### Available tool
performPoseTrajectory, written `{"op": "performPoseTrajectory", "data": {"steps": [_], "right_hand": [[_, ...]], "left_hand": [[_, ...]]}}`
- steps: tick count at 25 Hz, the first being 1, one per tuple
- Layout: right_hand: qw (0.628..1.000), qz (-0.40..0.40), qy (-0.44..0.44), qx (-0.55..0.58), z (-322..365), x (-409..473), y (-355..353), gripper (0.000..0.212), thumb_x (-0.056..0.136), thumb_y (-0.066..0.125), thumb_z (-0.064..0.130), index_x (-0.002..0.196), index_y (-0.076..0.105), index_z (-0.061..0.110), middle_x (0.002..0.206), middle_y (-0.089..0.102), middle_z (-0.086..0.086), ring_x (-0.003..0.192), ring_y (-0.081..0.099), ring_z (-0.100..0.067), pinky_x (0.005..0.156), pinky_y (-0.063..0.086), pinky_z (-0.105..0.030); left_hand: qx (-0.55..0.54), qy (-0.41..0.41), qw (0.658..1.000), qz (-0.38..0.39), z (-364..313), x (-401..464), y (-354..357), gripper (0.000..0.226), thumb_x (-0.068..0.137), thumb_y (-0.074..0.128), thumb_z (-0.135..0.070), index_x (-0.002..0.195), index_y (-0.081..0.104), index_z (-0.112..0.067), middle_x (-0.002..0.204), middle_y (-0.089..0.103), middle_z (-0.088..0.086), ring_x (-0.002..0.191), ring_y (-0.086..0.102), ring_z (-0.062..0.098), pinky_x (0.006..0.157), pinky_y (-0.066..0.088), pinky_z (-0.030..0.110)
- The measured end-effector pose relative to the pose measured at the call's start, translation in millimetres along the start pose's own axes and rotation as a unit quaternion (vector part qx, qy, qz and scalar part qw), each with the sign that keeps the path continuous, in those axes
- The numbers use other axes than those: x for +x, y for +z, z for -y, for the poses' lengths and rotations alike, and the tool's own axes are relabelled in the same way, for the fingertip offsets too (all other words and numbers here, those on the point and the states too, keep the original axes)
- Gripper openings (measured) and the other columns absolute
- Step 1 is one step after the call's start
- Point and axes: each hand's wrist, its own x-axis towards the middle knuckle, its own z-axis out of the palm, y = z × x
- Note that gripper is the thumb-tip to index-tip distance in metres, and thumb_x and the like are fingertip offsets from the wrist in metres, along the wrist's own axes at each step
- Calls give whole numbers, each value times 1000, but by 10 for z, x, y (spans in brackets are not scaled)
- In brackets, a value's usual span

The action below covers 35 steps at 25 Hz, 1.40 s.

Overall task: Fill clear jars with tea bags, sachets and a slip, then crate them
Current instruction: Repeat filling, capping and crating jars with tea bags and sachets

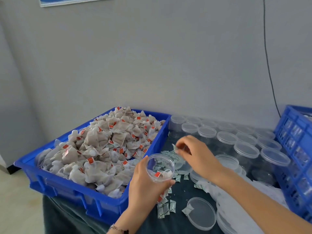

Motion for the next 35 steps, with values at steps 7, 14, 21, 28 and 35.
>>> {"op": "performPoseTrajectory", "data": {"steps": [7, 14, 21, 28, 35], "right_hand": [[992, 46, 79, -82, -366, -296, -517, 23, 93, 57, 26, 115, 62, 24, 109, 56, 12, 90, 56, -5, 86, 46, -27], [927, 81, 297, -212, -1278, -1183, -901, 21, 92, 51, 19, 110, 63, 21, 112, 56, 1, 104, 56, -18, 85, 46, -32], [874, 245, 364, -209, -1651, -1785, -787, 63, 99, 40, 40, 152, 15, 15, 159, 12, -2, 144, 17, -17, 115, 22, -30], [804, 264, 399, -354, -1793, -2011, -374, 53, 98, 35, 45, 134, 41, 8, 135, 46, -8, 121, 47, -24, 88, 41, -33], [857, 157, 325, -368, -1747, -2146, -227, 36, 94, 40, 8, 128, 45, 17, 120, 55, -4, 108, 55, -21, 73, 44, -26]], "left_hand": [[-22, 34, 999, 23, -120, 89, 199, 111, 52, 86, -54, 145, 31, -31, 144, 41, -16, 130, 39, 4, 98, 33, 22], [-46, 59, 994, 86, -419, -39, 727, 109, 50, 86, -52, 143, 34, -31, 142, 41, -16, 125, 40, 1, 98, 33, 22], [-107, 58, 975, 184, -822, -221, 1289, 104, 54, 90, -38, 142, 35, -32, 129, 52, -12, 82, 68, -1, 66, 55, 16], [-97, 76, 972, 202, -997, -308, 1436, 105, 59, 91, -32, 146, 33, -23, 125, 39, -15, 64, 40, -38, 43, 30, -6], [-88, 80, 972, 204, -978, -302, 1441, 105, 58, 91, -33, 145, 34, -23, 125, 41, -13, 64, 39, -39, 42, 29, -7]]}}
